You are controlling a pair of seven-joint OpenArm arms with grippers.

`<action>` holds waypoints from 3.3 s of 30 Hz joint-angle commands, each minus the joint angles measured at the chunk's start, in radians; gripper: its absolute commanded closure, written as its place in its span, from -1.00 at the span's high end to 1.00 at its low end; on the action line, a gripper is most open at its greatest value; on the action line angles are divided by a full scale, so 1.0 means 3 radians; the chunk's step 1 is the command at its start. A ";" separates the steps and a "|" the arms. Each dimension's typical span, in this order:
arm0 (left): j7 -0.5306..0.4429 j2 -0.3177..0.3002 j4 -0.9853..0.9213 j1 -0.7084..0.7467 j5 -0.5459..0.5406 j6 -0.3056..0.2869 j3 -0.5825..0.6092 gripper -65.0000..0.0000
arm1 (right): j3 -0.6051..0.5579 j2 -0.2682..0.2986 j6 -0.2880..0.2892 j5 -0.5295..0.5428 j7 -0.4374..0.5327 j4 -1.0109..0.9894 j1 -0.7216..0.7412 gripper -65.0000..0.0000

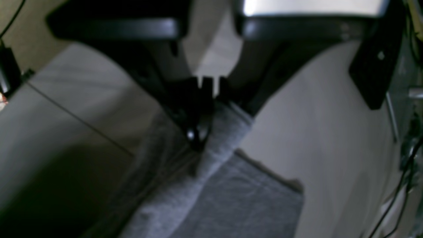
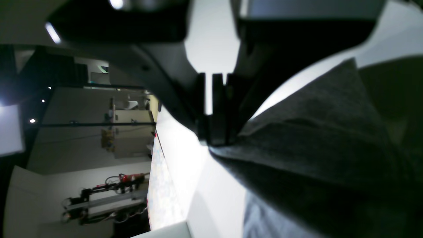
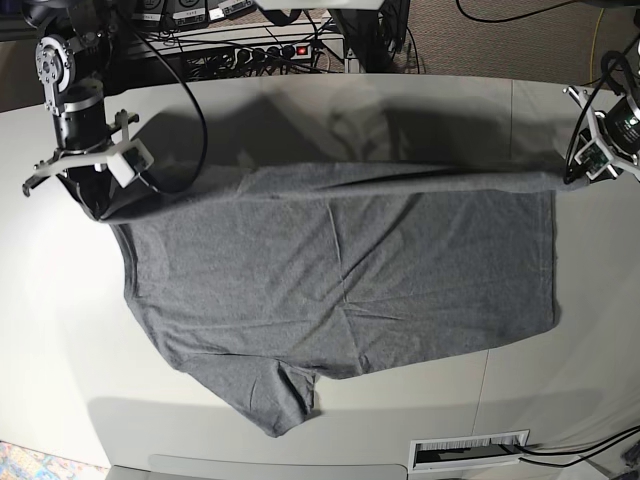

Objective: Fold the T-shirt properly
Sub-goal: 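Lift the collar edge and carry it toward the hem with both grippers, then lower the folded collar edge onto the shirt and open both grippers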

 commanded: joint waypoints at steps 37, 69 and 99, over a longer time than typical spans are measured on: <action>-0.0618 0.0205 -0.1200 -0.1459 0.0504 0.0106 0.1010 -1.00 | 0.0027 -0.0451 -0.0088 0.0651 0.0384 -0.1461 0.1680 -1.00; -0.0722 0.0203 -0.1343 -0.1507 0.0547 -0.0423 0.1010 -0.58 | -0.0261 -0.0561 -0.0090 0.0411 0.0226 -0.1761 0.1951 -0.46; -0.0510 0.0387 -0.1021 -0.1508 0.0116 -0.1019 0.1239 -1.00 | -0.0473 -0.0937 0.0692 0.1752 -0.0757 -0.1868 0.1759 -1.00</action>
